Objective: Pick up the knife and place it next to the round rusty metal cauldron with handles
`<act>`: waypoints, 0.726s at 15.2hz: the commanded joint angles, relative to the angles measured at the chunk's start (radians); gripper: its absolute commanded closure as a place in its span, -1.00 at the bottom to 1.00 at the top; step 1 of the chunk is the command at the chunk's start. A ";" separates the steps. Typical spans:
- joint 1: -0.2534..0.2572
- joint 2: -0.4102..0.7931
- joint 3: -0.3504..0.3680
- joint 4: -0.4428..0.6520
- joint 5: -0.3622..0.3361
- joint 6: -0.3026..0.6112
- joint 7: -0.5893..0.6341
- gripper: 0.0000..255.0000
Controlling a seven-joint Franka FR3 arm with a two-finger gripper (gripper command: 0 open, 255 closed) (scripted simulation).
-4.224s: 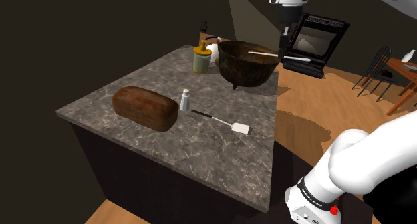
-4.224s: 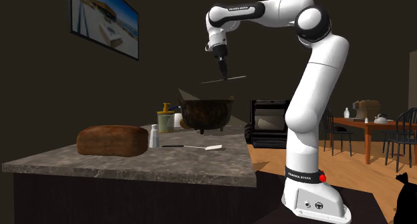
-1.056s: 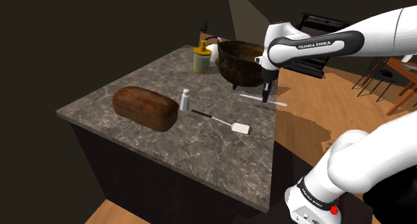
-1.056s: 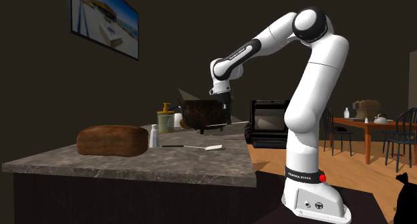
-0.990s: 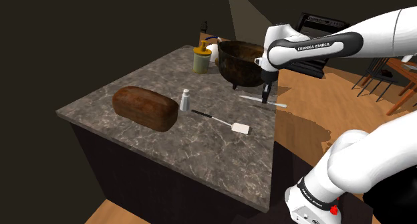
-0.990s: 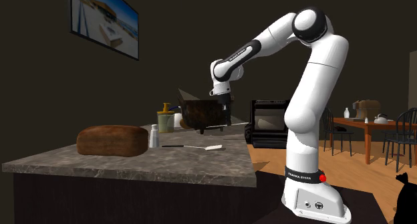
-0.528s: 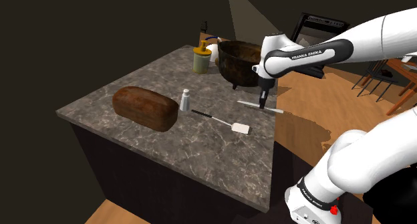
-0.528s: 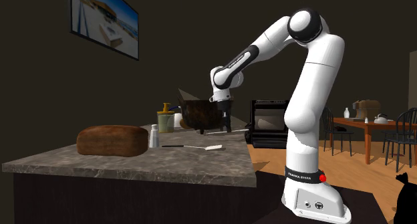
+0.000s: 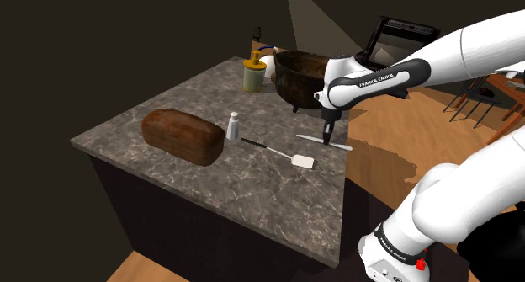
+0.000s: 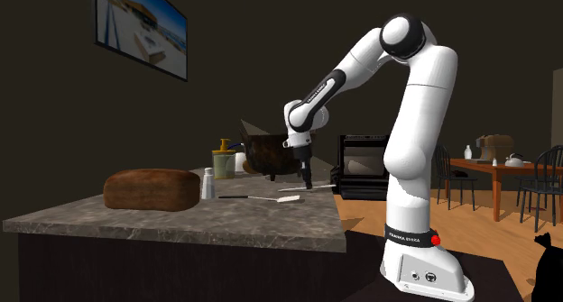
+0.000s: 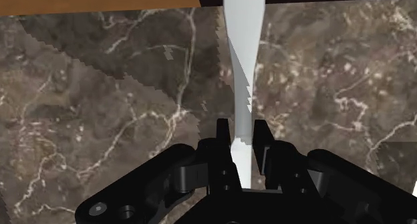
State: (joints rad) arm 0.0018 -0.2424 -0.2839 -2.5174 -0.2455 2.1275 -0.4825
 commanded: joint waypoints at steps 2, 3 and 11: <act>-0.001 0.008 -0.002 -0.007 -0.001 0.015 0.000 1.00; -0.001 0.008 -0.002 -0.007 -0.001 0.015 0.000 1.00; -0.001 0.007 -0.002 -0.007 -0.001 0.015 0.001 -1.00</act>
State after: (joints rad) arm 0.0013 -0.2349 -0.2858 -2.5246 -0.2463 2.1429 -0.4820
